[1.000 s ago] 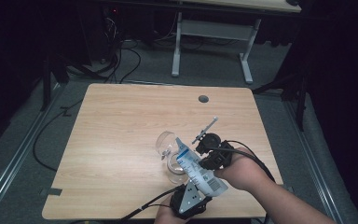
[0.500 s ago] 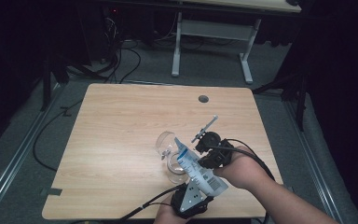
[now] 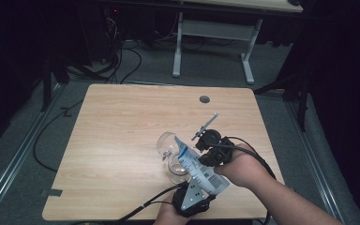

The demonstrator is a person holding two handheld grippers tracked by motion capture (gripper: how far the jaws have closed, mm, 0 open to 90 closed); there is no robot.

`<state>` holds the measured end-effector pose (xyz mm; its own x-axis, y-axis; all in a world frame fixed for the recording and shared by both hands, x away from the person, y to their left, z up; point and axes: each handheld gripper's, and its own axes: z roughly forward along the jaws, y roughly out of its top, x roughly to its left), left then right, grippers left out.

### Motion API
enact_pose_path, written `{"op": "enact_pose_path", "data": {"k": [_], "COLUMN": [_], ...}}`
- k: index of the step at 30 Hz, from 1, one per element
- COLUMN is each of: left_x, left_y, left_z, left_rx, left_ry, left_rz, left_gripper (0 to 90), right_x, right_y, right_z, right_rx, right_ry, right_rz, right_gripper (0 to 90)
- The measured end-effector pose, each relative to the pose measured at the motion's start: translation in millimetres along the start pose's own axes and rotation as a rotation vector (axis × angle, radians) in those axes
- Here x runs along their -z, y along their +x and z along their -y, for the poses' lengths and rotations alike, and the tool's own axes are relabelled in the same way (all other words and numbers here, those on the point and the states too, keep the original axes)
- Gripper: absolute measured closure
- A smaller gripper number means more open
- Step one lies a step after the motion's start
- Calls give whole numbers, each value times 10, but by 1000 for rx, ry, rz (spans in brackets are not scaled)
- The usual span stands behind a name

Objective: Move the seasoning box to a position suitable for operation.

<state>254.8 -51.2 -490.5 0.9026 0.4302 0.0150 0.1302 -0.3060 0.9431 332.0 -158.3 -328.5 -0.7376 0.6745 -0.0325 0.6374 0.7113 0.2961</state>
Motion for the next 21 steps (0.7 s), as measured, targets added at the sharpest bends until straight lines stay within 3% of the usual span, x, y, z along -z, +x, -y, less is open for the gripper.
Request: {"op": "enact_pose_path", "data": {"k": [21], "left_x": [-1], "left_y": [12], "left_z": [-27], "left_rx": [-2], "left_ry": [8], "left_rz": [20], "left_gripper": [596], "right_x": [-8], "right_y": [-21], "right_z": [-19], "right_rx": [16], "right_ry": [15], "right_rz": [-11], "right_gripper": [900]}}
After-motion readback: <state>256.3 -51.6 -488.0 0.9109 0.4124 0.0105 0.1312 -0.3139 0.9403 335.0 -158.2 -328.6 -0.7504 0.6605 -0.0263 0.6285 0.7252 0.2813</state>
